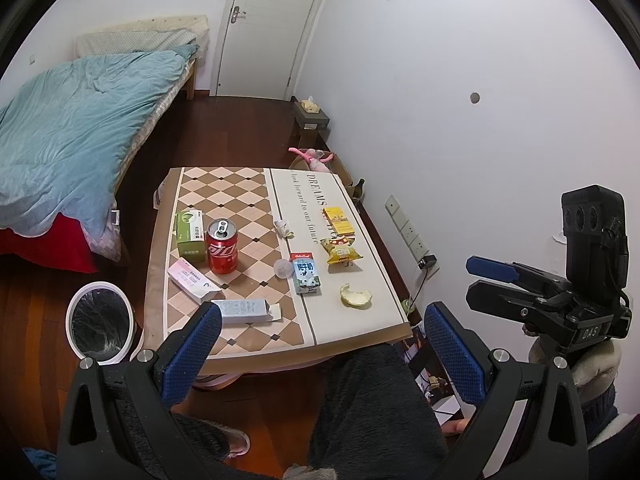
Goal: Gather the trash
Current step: 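Grasp the milk carton with the right tool while the left tool grasps the white toothpaste box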
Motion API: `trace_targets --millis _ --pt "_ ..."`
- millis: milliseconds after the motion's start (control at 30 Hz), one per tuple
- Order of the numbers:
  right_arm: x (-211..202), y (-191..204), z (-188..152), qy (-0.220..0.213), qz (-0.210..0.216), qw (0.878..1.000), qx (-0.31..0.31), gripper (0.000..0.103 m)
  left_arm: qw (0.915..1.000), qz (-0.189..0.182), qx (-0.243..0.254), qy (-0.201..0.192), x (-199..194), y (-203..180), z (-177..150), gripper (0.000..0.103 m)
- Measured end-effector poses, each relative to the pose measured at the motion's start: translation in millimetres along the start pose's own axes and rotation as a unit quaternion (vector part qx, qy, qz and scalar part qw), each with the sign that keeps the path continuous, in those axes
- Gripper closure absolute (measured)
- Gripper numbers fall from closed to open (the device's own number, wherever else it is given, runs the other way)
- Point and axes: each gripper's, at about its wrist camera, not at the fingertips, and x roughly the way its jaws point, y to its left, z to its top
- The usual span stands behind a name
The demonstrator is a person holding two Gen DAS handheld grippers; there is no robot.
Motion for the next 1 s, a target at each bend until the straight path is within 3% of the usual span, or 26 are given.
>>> trace_targets --millis 100,167,267,333,400,500,567,600,633,767,867,1000 --pt "1 1 0 -0.001 -0.001 1.0 0.001 0.0 1.0 0.002 -0.002 0.001 1 3 0 0.0" --pt "1 0 0 -0.005 -0.012 1.0 0.004 0.0 0.9996 0.027 -0.006 -0.002 4 7 1 0.0" --pt "9 -5 -4 -0.01 -0.047 0.999 0.019 0.0 0.993 0.117 -0.004 -0.017 18 19 0 0.0" --pt "21 -18 -8 -0.01 -0.075 0.996 0.042 0.0 0.9804 0.196 -0.006 -0.023 37 32 -3 0.0" --pt "35 -36 -13 -0.009 -0.09 0.993 0.07 0.0 0.9721 0.233 -0.019 -0.008 61 50 -8 0.0" --pt "71 -74 -19 0.005 -0.101 0.988 0.12 0.001 0.9673 0.242 -0.065 0.038 106 82 -20 0.0" --pt "97 -93 -23 0.017 -0.103 0.984 0.144 0.014 0.9628 0.242 -0.098 0.071 135 102 -30 0.0" --pt "115 -102 -24 0.026 -0.104 0.982 0.153 0.027 0.9593 0.237 -0.121 0.094 153 116 -36 0.0" --pt "135 -111 -25 0.04 -0.113 0.98 0.159 0.032 0.9563 0.236 -0.135 0.108 165 123 -41 0.0" --pt "204 -136 -24 0.075 -0.137 0.972 0.178 0.032 0.9391 0.238 -0.19 0.158 212 143 -54 0.002" --pt "251 -148 -20 0.1 -0.139 0.968 0.186 0.032 0.928 0.209 -0.246 0.186 244 157 -57 0.02" --pt "302 -160 -16 0.133 -0.154 0.962 0.184 0.032 0.9091 0.159 -0.326 0.205 278 167 -60 0.027"
